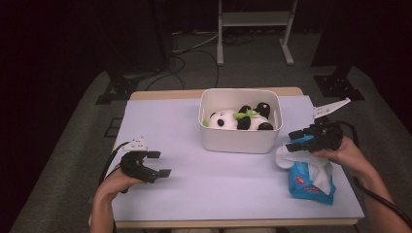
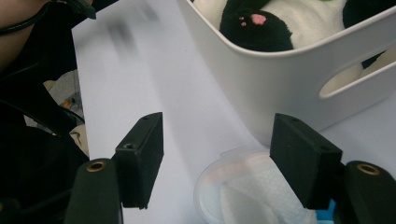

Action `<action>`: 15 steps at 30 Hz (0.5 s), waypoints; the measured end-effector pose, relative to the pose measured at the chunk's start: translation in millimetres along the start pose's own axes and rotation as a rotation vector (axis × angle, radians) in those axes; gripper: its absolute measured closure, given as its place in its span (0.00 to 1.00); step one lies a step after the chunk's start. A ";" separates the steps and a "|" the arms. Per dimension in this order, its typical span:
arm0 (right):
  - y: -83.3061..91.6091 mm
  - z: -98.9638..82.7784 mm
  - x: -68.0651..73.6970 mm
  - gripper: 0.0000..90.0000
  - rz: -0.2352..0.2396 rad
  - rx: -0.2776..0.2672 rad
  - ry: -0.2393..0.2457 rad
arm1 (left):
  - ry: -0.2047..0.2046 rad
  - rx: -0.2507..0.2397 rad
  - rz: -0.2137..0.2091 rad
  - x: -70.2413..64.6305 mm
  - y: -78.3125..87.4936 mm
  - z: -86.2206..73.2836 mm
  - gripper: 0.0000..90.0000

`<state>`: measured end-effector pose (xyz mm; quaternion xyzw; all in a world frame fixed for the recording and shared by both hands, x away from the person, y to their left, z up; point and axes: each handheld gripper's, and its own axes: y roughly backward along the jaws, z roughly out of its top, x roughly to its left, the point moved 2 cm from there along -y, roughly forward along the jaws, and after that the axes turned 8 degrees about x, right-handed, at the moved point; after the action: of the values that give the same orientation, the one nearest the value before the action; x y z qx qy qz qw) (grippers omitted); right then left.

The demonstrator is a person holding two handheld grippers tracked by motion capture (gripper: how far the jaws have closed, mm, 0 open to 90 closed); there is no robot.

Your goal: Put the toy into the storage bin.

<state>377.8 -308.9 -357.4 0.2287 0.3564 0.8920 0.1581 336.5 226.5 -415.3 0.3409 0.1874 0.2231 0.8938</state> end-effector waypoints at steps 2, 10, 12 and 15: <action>0.6 -3.3 0.9 0.38 -0.004 -0.004 -0.002 | 0.000 0.002 -0.001 0.0 -0.5 -0.1 0.10; 1.0 -12.7 4.0 0.37 -0.006 -0.014 -0.005 | -0.004 -0.001 -0.006 -1.5 -0.5 1.6 0.10; 0.8 -14.3 5.4 0.37 -0.004 -0.017 -0.010 | -0.002 0.001 -0.007 -1.7 -0.6 1.5 0.10; 0.5 -15.9 6.7 0.37 -0.003 -0.018 -0.012 | -0.005 0.001 -0.005 -1.5 -0.2 1.5 0.10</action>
<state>363.8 -315.2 -365.3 0.2322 0.3479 0.8935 0.1636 336.0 224.8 -414.1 0.3416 0.1862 0.2199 0.8946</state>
